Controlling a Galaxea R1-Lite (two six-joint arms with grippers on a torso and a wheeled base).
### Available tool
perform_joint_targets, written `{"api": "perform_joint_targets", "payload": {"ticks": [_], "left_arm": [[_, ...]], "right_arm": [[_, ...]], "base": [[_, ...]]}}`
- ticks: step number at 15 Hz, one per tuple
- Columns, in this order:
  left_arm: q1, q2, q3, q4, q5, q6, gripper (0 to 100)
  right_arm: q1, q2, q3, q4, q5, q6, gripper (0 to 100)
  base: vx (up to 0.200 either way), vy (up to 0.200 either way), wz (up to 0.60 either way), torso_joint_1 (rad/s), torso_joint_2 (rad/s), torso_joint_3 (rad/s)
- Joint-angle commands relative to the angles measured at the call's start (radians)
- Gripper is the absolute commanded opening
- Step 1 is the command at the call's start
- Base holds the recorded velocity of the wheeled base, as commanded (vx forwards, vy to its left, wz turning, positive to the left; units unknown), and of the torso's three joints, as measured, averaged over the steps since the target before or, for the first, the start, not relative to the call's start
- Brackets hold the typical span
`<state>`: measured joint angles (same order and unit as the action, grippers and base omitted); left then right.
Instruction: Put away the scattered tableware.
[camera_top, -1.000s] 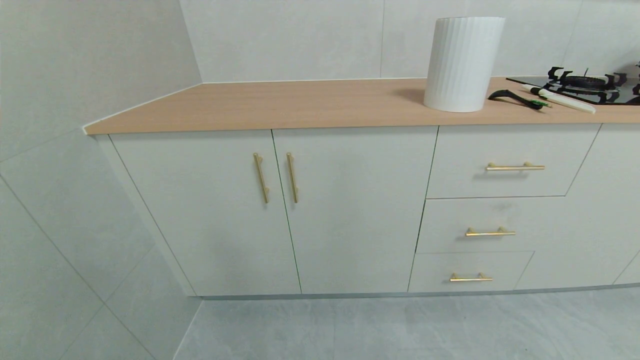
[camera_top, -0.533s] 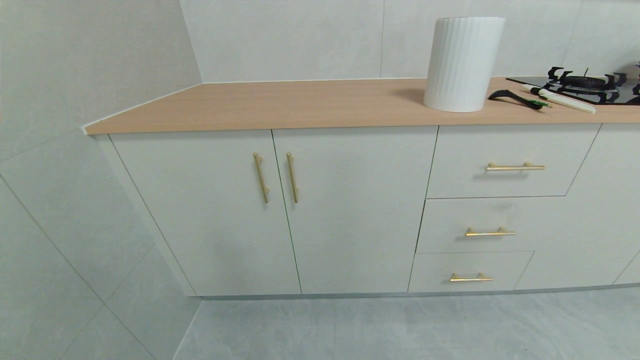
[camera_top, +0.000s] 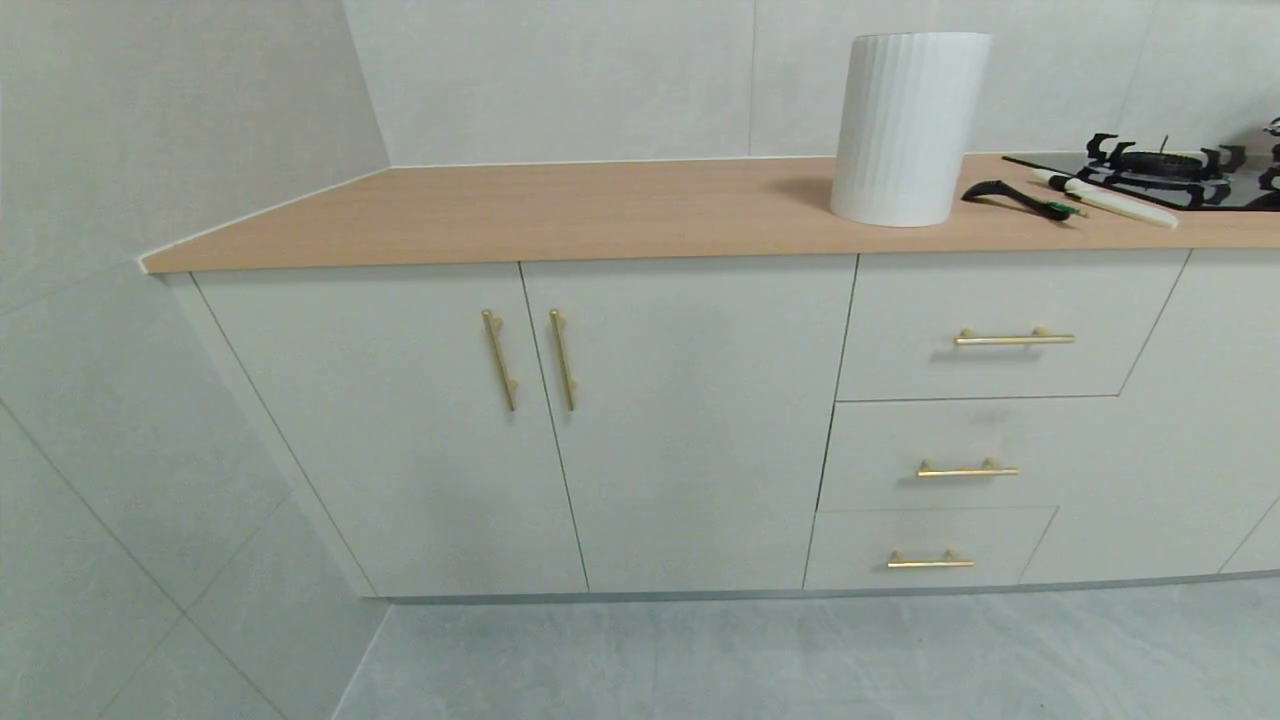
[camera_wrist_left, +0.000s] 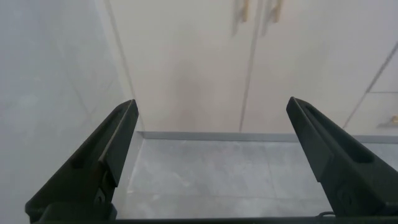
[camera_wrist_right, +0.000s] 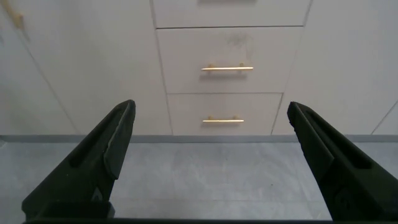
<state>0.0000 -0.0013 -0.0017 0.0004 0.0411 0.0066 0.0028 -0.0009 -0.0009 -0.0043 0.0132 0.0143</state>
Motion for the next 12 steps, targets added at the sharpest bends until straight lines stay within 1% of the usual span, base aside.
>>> {"api": "perform_joint_targets", "payload": {"ticks": [1, 5, 12], "left_arm": [[0.000, 0.001, 0.000, 0.000, 0.000, -0.002, 100], [0.000, 0.001, 0.000, 0.000, 0.000, -0.005, 100], [0.000, 0.001, 0.000, 0.000, 0.002, -0.010, 100]], "right_arm": [[0.000, 0.002, -0.001, 0.000, 0.001, 0.000, 100], [0.000, 0.002, 0.001, 0.000, 0.001, 0.000, 100], [0.000, 0.002, -0.001, 0.000, -0.001, 0.000, 100]], "base": [[0.000, -0.200, 0.00, 0.002, 0.00, -0.002], [0.000, -0.200, 0.00, 0.002, 0.00, 0.004], [0.000, 0.000, 0.00, 0.000, 0.00, 0.000]]}}
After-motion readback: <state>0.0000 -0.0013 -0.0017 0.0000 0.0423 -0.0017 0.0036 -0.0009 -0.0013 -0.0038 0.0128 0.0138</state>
